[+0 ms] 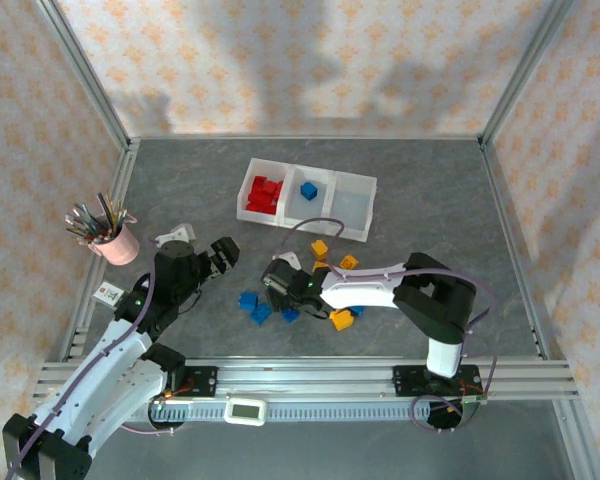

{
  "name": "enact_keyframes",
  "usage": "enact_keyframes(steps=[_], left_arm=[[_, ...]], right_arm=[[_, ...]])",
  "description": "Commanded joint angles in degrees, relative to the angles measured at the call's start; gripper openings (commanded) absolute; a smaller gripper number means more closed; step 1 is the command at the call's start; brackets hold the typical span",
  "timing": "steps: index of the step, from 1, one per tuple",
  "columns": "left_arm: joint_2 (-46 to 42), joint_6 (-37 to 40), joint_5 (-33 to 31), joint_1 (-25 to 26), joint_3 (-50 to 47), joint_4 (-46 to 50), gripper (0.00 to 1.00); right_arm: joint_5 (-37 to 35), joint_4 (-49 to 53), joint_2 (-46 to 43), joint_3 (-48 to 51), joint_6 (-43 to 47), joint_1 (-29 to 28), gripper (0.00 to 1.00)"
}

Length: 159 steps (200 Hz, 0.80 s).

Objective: Sort the legos into containers by color
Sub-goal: Pick up the lego from the bottom-center of the table.

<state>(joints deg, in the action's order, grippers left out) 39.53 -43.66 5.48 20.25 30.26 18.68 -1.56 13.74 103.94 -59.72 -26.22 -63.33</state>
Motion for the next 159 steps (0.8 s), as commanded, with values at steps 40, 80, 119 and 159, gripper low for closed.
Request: enact_keyframes(steps=[40,80,119,159], left_arm=[[0.11,-0.11,-0.02,-0.18,-0.16,-0.67,0.99],[0.03,-0.02,0.24,-0.12,-0.01,-0.54,0.99],[0.52,0.33,0.41,-0.12,0.96,-1.81,0.99],[3.76,1.36,1.04,-0.13,3.44,-4.89,0.99]], right_arm=[[-3.78,3.37,-2.14,0.34,-2.97,-0.39,0.51],[-5.40,3.26,-1.66,-1.50,-2.14,-0.30,0.36],[-6.30,3.18,-5.88,-3.49,0.26,1.72,0.30],[-7.84,2.61,-6.87,-9.29,5.23,8.84,0.30]])
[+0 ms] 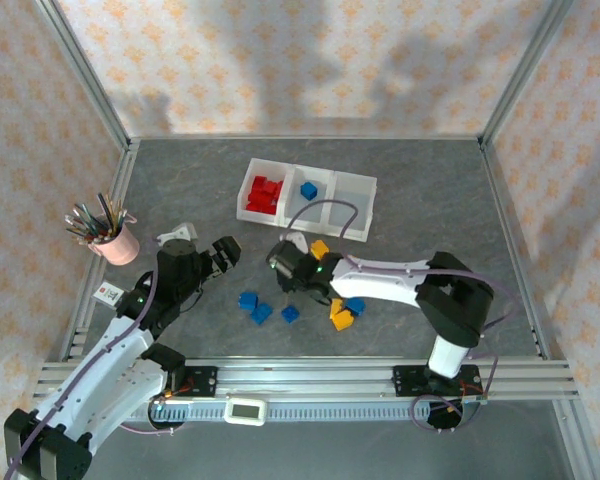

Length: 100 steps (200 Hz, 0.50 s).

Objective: Sort the legos into containers by color
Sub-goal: Pick up the lego from the bottom-center of the table, then place the lego in the container.

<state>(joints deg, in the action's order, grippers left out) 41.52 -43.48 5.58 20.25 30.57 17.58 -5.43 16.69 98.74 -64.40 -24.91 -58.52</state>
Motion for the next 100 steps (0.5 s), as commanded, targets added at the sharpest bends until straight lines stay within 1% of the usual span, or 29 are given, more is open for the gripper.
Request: enact_keyframes(steps=[1,30,43,64,100], left_arm=[[1.88,1.24,0.92,-0.12,3.16,-3.92,0.99],[5.60,2.07,0.89,-0.16,5.20,-6.20,0.99],[7.46,2.59,1.10,-0.12,6.06,-7.28,0.99],[10.58,3.20,1.16,-0.12,7.76,-8.69,0.99],[14.90,3.30,1.31,-0.08,9.94,-11.31,0.99]], right_arm=[[-4.06,-0.30,-1.56,-4.82,4.04,4.25,0.29],[-4.21,-1.52,2.25,-10.64,7.34,10.12,0.30],[-4.02,-0.45,5.61,-14.81,8.14,12.78,0.30],[-6.01,-0.02,10.61,-20.48,10.63,15.23,0.31],[-6.08,2.32,20.15,-30.92,12.56,19.32,0.33]])
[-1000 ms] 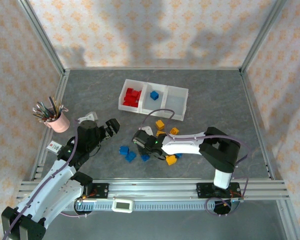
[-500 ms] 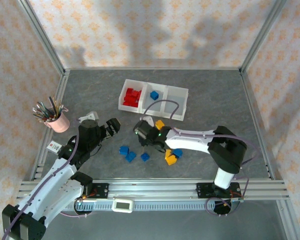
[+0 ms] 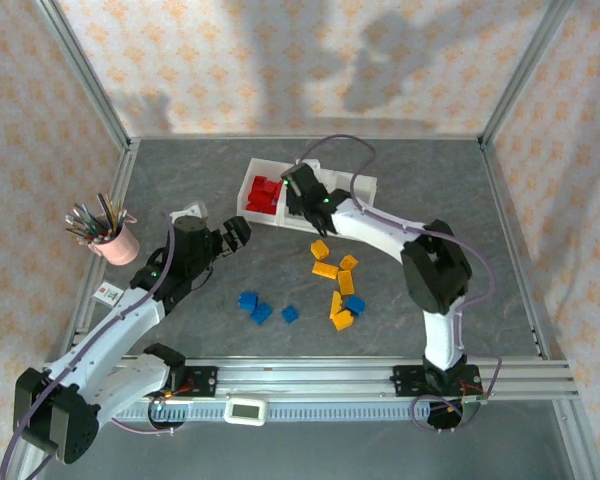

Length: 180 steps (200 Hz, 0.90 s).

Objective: Sort the legos into containers by color
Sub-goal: Place the lego in the container, then pick up the lego from the bottom-center of the table.

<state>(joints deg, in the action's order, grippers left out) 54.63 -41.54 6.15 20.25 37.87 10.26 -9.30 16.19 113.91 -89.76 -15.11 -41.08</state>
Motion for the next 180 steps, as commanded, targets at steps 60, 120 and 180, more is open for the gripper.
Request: enact_keyframes(steps=[60,120,180], left_arm=[[4.81,1.71,2.52,-0.15,4.87,-5.43,0.99],[0.86,1.89,4.31,-0.12,2.13,-3.88,0.99],[-2.85,4.53,8.63,-0.02,-0.63,1.14,0.99]], right_arm=[[0.33,5.44,7.10,-12.70,5.97,2.44,0.60],[2.15,3.31,-6.76,3.39,5.90,-2.17,0.67],[3.56,3.28,-19.14,19.71,2.29,-9.17,0.72]])
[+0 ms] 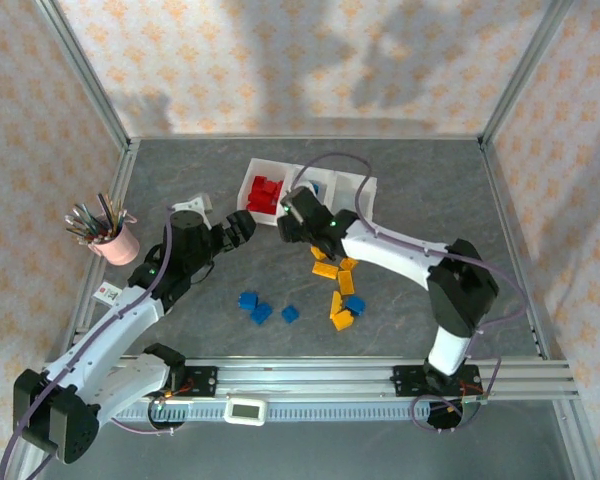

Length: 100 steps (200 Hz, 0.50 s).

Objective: Sort the legos into containers by color
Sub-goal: Pick up the lego from the bottom-center of the table.

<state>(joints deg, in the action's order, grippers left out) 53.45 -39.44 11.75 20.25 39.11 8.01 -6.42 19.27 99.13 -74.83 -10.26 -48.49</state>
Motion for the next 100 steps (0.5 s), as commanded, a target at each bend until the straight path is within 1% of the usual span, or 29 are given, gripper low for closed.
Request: enact_keyframes(steps=[1,24,45,72,100], left_arm=[[-1.68,2.44,3.07,-0.03,-1.95,3.58,0.99],[-2.82,2.02,3.54,0.66,-3.81,4.29,0.99],[-4.41,0.82,3.33,2.65,-6.07,3.35,0.99],[-6.76,-0.65,-0.87,5.49,-7.62,4.70,0.99],[-10.87,-3.01,-4.15,5.93,-9.93,5.69,0.99]], right_arm=[[0.73,0.18,-4.60,5.00,-2.66,-1.86,0.72],[0.84,-0.01,-7.52,9.52,-4.53,-5.01,0.74],[1.22,-0.85,-9.07,13.45,-6.51,-8.26,0.76],[1.45,-2.25,-9.58,17.31,-8.99,-12.72,0.77],[0.20,-4.66,-9.66,20.71,-11.57,-18.28,0.80]])
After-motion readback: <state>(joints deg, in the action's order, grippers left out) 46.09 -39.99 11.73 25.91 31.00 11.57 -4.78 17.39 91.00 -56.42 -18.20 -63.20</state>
